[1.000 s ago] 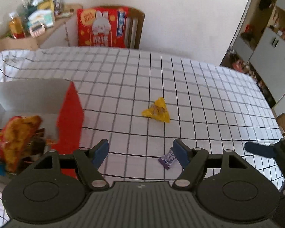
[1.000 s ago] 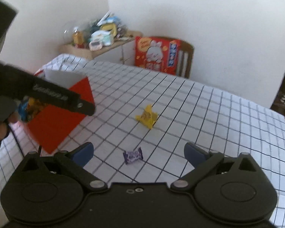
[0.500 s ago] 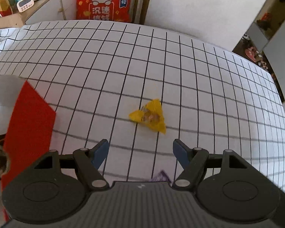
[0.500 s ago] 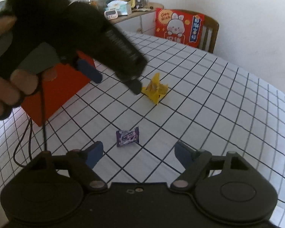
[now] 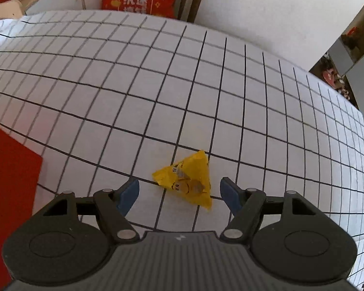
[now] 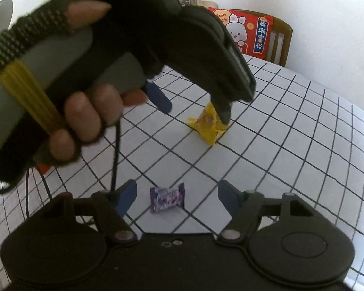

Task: Organize snacks
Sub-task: 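Grasp the yellow triangular candy with the left tool while the right tool grasps the purple candy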

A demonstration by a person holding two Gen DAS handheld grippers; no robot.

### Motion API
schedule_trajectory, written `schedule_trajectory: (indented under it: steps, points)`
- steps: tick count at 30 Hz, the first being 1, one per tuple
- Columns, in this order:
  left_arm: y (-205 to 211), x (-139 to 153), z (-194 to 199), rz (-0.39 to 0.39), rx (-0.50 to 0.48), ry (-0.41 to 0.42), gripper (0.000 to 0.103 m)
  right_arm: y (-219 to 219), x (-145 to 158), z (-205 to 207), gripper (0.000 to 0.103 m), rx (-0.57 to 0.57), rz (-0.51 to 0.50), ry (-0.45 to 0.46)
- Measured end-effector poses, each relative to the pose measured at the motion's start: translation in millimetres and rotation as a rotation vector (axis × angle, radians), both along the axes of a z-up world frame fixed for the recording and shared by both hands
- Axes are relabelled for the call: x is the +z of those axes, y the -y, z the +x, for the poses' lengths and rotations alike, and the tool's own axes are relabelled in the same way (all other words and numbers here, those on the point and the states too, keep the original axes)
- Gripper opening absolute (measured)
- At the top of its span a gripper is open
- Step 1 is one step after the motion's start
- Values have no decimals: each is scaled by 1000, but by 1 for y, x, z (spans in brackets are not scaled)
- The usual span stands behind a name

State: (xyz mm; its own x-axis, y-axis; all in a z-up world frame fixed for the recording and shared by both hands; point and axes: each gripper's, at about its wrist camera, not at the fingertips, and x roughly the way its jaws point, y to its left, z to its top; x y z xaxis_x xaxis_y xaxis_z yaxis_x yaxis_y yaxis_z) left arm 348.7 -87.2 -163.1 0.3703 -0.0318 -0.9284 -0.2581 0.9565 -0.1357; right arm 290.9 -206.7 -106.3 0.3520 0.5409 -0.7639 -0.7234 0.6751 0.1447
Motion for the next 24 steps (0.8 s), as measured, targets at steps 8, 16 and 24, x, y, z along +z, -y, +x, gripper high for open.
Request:
schedule_trajectory:
  steps: [8,16,24]
  points:
    - [-6,-17,12,8,-4,-14,65,6,-3,15,64,-65,19,-43]
    - [-2,-18,23,34,-20,-1,48,16,0,10,64,-56,25,-74]
    - [4,-8,2,68,-36,12,31,11,-5,10,63,-66,31,-92]
